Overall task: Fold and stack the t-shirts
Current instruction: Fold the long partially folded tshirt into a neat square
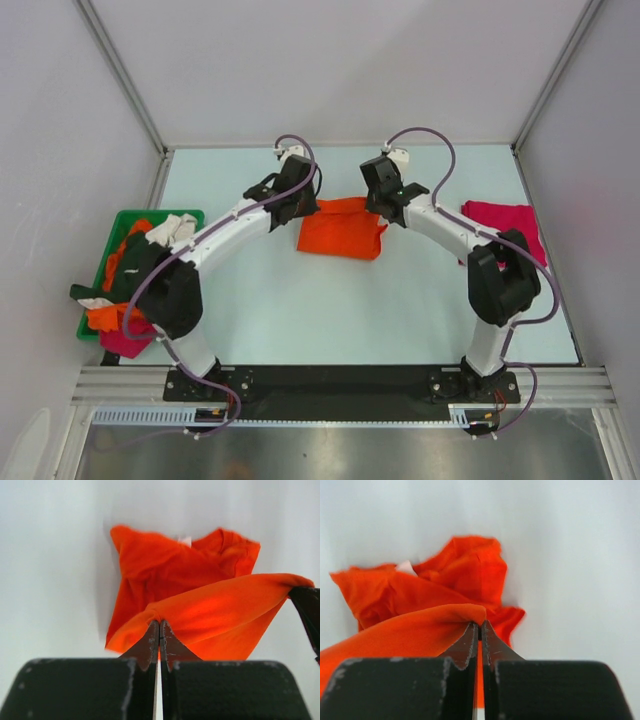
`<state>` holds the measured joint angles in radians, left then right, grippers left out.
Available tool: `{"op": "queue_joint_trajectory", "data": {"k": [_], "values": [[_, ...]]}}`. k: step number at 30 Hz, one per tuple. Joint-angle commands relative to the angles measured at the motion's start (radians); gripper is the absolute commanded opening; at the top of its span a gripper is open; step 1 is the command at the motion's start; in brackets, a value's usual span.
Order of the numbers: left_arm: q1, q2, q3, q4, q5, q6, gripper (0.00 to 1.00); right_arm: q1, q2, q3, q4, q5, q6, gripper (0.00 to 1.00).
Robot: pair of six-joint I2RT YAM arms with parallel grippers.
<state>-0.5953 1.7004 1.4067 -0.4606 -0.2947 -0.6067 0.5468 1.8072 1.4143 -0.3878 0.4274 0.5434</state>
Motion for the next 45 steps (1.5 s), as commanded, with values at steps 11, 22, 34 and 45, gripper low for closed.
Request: {"op": "queue_joint_trajectory", "data": {"k": [11, 22, 34, 45], "values": [[0.121, 0.380, 0.359, -0.018, 0.052, 0.033, 0.00, -0.077, 0.325, 0.299, 0.020, -0.009, -0.046, 0.00], [0.140, 0.403, 0.425, -0.041, 0.009, 0.047, 0.30, -0.084, 0.330, 0.287, 0.096, -0.023, -0.066, 0.45], [0.106, 0.191, 0.163, 0.082, 0.040, 0.022, 0.58, 0.034, 0.130, 0.104, 0.125, -0.035, -0.033, 0.23], [0.095, 0.367, 0.254, 0.096, 0.132, 0.051, 0.48, 0.016, 0.302, 0.181, 0.133, -0.070, 0.001, 0.03]]}}
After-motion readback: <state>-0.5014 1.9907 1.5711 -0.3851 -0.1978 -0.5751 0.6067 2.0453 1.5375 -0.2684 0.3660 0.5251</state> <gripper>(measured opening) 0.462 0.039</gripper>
